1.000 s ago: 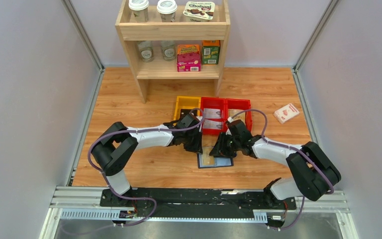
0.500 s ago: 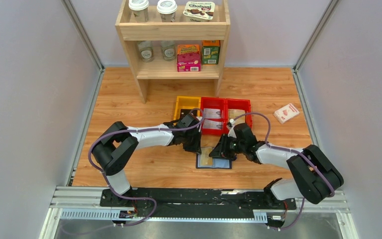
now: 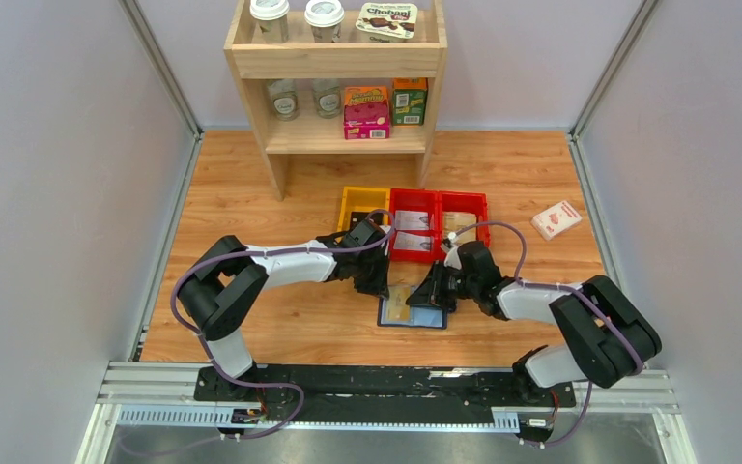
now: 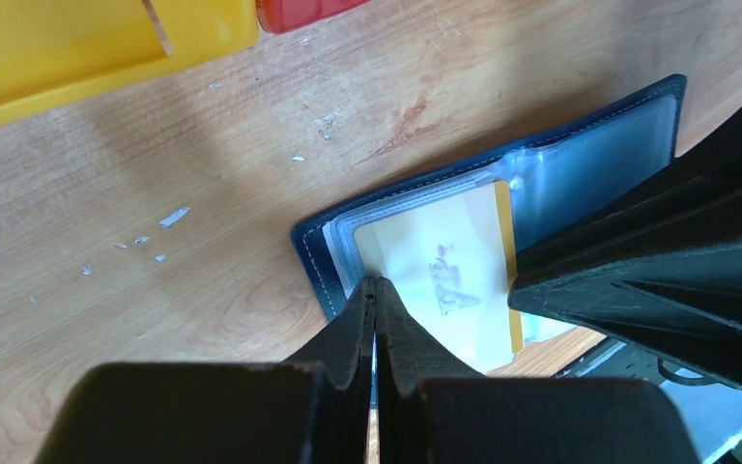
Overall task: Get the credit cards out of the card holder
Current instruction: Remove the credit card from the card holder.
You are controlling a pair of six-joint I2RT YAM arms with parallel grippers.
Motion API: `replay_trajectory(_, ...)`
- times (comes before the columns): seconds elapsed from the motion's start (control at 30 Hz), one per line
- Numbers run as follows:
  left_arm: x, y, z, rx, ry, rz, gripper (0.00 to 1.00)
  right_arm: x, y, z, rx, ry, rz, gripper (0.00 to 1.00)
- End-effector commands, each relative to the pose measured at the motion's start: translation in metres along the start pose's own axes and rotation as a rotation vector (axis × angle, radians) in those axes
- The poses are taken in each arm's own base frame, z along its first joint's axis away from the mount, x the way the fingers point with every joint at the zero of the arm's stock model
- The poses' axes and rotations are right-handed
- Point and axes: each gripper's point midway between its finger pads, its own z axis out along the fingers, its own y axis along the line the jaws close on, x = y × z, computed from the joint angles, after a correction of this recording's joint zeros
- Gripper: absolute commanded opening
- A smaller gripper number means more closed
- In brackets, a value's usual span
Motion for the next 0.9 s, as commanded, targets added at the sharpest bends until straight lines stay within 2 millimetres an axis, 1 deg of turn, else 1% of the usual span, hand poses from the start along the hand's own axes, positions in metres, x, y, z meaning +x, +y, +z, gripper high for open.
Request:
replay_trajectory(0.0,0.015,0.001,0.009,-0.013,0.051,0.028,0.01,-0.023,0.045,0.005,-0.166,-0.052,-0.078,0.13)
replay_trajectory(0.1,0.015,0.000,0.009,-0.011,0.050,0.031,0.01,-0.024,0.041,0.009,-0.156,-0.045,-0.072,0.11)
replay_trajectory(0.17,0.015,0.001,0.009,-0.014,0.050,0.031,0.01,-0.023,0.040,0.010,-0.152,-0.039,-0.068,0.06)
replay_trajectory(0.2,0.015,0.001,0.008,-0.016,0.047,0.031,0.01,-0.023,0.039,0.010,-0.150,-0.037,-0.068,0.02)
replay_trajectory(0.23,0.014,0.002,0.007,-0.018,0.043,0.029,0.01,-0.023,0.039,0.010,-0.148,-0.037,-0.066,0.00)
replay_trajectory(0.33,0.014,0.003,0.005,-0.028,0.038,0.028,0.01,-0.021,0.034,0.007,-0.125,-0.035,-0.056,0.00)
replay_trajectory(0.57,0.013,0.016,0.001,-0.080,0.023,0.018,0.06,-0.023,0.009,-0.006,-0.018,-0.051,-0.005,0.00)
replay_trajectory(0.67,0.011,0.016,-0.001,-0.086,0.012,0.015,0.08,-0.021,0.005,-0.009,0.008,-0.046,-0.003,0.00)
replay_trajectory(0.8,0.011,0.017,-0.002,-0.091,0.011,0.016,0.08,-0.021,0.006,-0.010,0.013,-0.042,-0.008,0.00)
replay_trajectory(0.87,0.012,0.017,0.000,-0.087,0.019,0.015,0.05,-0.023,0.007,-0.009,0.012,-0.041,-0.011,0.00)
